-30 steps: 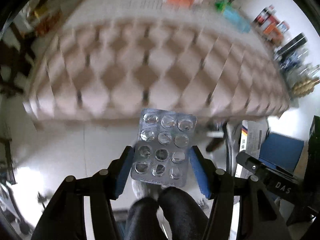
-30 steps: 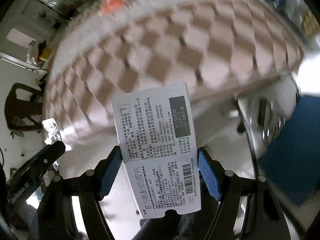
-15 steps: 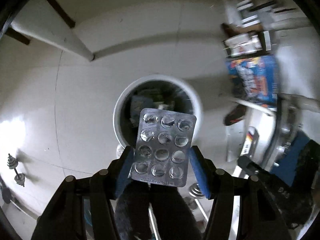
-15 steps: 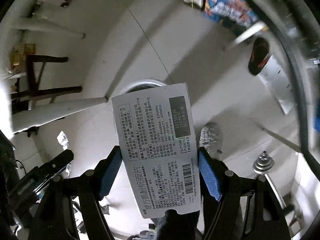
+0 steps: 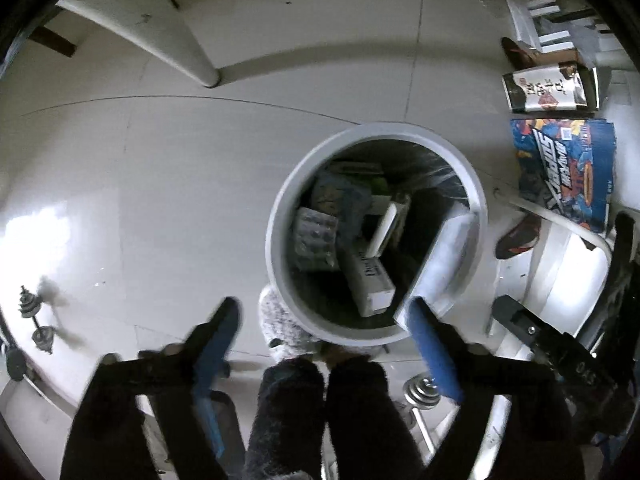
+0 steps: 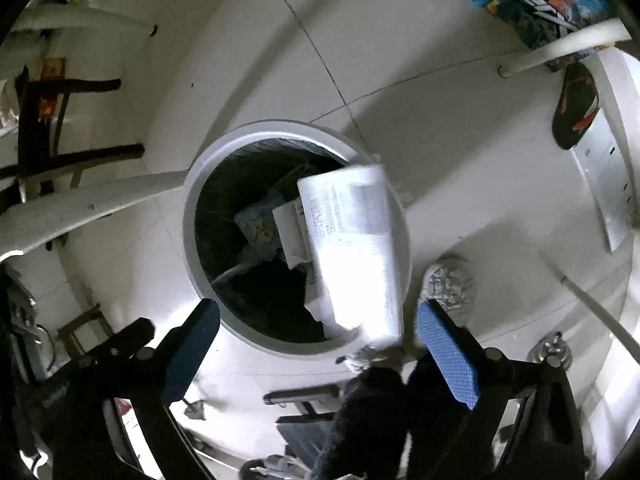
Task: Collect trash
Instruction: 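Swing both tools back toward the table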
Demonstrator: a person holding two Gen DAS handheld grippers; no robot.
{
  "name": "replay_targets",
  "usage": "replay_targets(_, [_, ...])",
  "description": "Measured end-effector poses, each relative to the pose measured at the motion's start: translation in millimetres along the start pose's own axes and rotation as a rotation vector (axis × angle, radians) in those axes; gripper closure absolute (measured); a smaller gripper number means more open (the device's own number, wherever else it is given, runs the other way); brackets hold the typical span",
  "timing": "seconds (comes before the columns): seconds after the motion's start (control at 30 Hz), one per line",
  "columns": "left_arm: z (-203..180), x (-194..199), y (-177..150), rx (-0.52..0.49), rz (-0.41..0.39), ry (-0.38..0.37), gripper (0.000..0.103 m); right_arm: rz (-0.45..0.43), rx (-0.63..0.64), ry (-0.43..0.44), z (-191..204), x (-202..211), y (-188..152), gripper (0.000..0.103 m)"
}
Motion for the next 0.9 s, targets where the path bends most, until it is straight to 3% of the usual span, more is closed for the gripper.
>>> replay_targets(0.03, [1.6, 4.1, -0.7, -0.011, -0.012, 0.013, 0.001, -0.001, 0.020, -0.015, 0.2, 3.4, -2.5, 0.003])
replay_targets(0.27, [5.1, 59.2, -4.5, -0.068, -0.129, 0.099, 0.001, -0.045, 0.149, -0.136, 1.6, 44.1, -9.1, 0.003])
replay_targets(0.43, [-5.0, 104.3, -13.4, -0.091, -0.176, 0.092, 0.001, -0.086, 0.216, -0.208, 6.5, 99.3, -14.5, 0.003])
replay_targets(0.7, [-21.2, 235.1, -31.2, -0.112, -0.244, 0.083, 0.001, -0.113, 0.238, -0.186, 41.8, 222.1, -32.5, 0.003])
replay_targets(0.9, [-38.0, 332.0, -5.2, -0.129, -0.370, 0.075, 0.001, -0.175, 0.193, -0.116, 87.4, 322.4, -21.1, 0.003])
Point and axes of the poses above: each gripper's, at about its wrist camera, not at the fingertips, and x roughly against the way its jaws point, z to its left, y to its top, the point moved 8 cm from there along -x, roughly the way its jaws point, and after that the axes turned 14 degrees about -z, right-handed, at the moved point
